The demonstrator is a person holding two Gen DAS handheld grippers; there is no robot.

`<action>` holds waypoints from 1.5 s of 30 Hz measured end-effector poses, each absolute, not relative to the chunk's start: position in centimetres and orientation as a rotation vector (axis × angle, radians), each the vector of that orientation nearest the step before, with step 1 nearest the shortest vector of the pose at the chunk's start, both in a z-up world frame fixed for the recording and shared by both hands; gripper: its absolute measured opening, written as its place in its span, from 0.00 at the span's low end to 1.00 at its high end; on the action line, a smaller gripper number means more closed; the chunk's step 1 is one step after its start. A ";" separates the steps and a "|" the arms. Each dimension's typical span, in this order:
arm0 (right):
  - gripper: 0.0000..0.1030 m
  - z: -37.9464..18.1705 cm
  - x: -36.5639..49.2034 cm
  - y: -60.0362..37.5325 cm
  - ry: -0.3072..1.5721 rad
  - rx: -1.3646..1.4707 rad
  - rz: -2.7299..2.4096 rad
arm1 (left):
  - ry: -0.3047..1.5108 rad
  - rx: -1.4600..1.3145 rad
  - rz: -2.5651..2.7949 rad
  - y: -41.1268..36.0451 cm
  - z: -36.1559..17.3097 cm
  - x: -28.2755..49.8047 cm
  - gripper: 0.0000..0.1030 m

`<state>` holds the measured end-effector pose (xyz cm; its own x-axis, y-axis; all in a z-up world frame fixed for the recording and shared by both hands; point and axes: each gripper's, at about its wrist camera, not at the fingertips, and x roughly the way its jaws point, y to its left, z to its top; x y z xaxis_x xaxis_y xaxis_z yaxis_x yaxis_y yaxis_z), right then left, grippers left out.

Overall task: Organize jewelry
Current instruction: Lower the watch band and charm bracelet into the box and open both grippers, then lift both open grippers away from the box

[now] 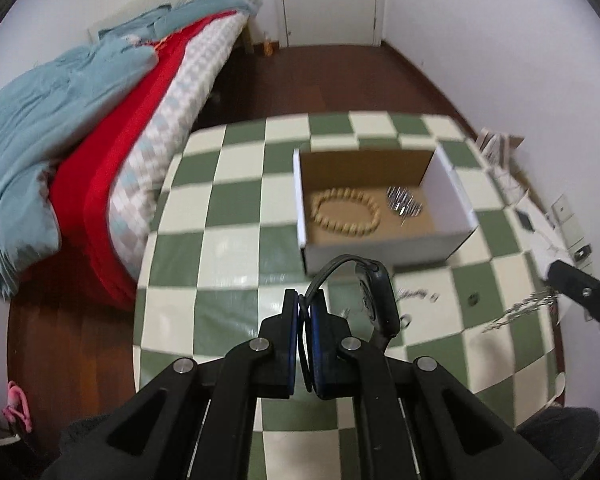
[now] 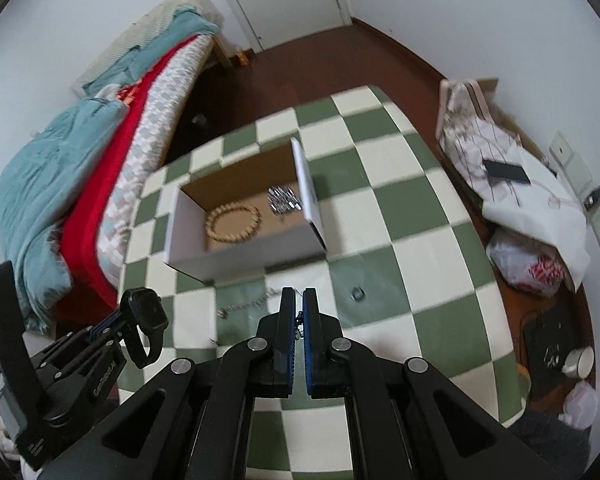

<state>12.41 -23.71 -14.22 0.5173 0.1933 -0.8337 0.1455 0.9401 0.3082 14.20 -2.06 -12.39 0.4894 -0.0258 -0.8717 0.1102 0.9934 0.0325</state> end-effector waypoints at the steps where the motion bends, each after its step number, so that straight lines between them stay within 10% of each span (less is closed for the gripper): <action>1: 0.03 -13.6 12.7 -23.5 1.022 0.359 0.038 | 1.046 0.081 -0.089 -2.1 -11.6 14.5 0.03; 21: 0.03 -10.4 24.1 -20.7 1.034 0.282 0.133 | 1.219 0.049 -0.211 -3.0 -13.7 25.8 0.04; 29: 0.04 -15.0 26.5 -20.6 1.161 0.295 0.162 | 1.302 -0.011 -0.209 -2.9 -15.6 27.6 0.16; 32: 0.05 -16.1 27.2 -20.9 1.208 0.302 0.149 | 1.280 -0.025 -0.193 -2.5 -14.9 27.9 0.45; 34: 0.16 -16.5 27.4 -21.2 1.227 0.290 0.127 | 1.255 -0.027 -0.168 -2.1 -14.2 28.1 0.77; 37: 0.55 -16.6 27.4 -21.4 1.238 0.266 0.101 | 1.229 0.001 -0.124 -1.5 -13.6 28.1 0.90; 39: 0.64 -16.8 27.3 -21.5 1.249 0.242 0.077 | 1.217 0.036 -0.081 -1.1 -13.5 28.0 0.98; 45: 0.96 -17.9 26.8 -20.5 1.290 0.117 0.015 | 1.162 0.077 0.000 0.2 -13.7 26.6 0.99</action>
<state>26.79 -20.51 -17.88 0.2781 0.0765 -0.9575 0.0549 0.9939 0.0953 26.56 0.15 -13.72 0.3976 0.0399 -0.9167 0.0404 0.9973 0.0609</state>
